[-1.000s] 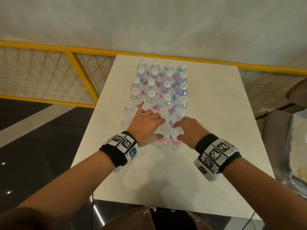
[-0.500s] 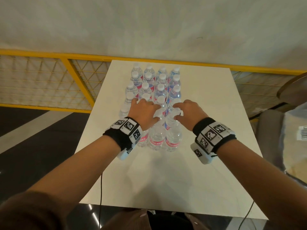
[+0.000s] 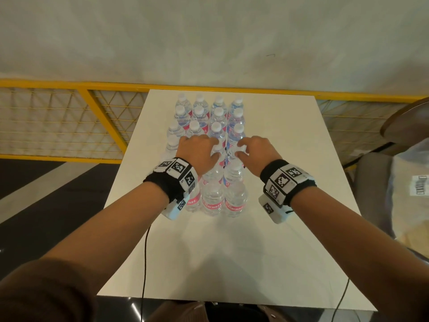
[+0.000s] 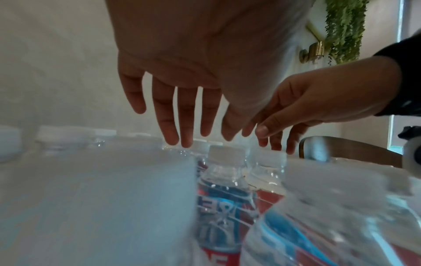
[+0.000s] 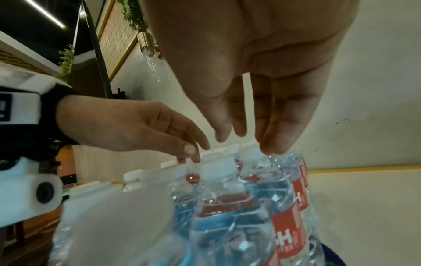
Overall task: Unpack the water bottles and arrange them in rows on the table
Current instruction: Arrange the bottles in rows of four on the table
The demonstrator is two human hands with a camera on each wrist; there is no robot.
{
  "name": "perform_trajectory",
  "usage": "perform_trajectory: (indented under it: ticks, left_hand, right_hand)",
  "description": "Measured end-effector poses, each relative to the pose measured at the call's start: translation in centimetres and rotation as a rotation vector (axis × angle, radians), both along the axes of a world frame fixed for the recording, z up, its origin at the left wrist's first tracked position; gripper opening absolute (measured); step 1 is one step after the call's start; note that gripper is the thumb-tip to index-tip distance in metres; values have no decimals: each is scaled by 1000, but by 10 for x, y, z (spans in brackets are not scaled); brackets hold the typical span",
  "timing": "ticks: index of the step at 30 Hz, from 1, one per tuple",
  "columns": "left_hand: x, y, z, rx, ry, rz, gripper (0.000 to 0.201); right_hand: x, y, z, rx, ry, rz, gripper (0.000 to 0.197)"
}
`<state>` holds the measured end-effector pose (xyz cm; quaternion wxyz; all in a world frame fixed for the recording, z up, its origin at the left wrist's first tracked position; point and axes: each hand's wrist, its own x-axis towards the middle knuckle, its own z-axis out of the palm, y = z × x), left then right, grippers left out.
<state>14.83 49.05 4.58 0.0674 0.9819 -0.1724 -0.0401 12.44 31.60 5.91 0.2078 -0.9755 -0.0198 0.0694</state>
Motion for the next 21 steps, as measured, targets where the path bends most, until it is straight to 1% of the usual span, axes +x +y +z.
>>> perform_trajectory:
  ticks: [3, 6, 11, 14, 17, 19, 21]
  left_hand:
    - [12, -7, -1, 56, 32, 3, 41]
    - [20, -12, -2, 103, 97, 4, 42]
    - [25, -19, 3, 120, 83, 6, 34]
    - [24, -21, 4, 126, 103, 22, 37]
    - [22, -18, 7, 39, 122, 44, 49]
    - [18, -11, 14, -72, 60, 52, 52]
    - [10, 3, 23, -207, -15, 90, 52]
  right_hand:
    - [15, -2, 1, -13, 47, -1, 43]
    - [26, -2, -4, -43, 101, 24, 47]
    - [35, -3, -10, -62, 133, 27, 42]
    - [37, -2, -12, -61, 137, 46, 41]
    - [32, -3, -7, -32, 154, 64, 44]
    - [25, -5, -1, 2, 150, 62, 50]
    - [15, -9, 3, 67, 138, 18, 51]
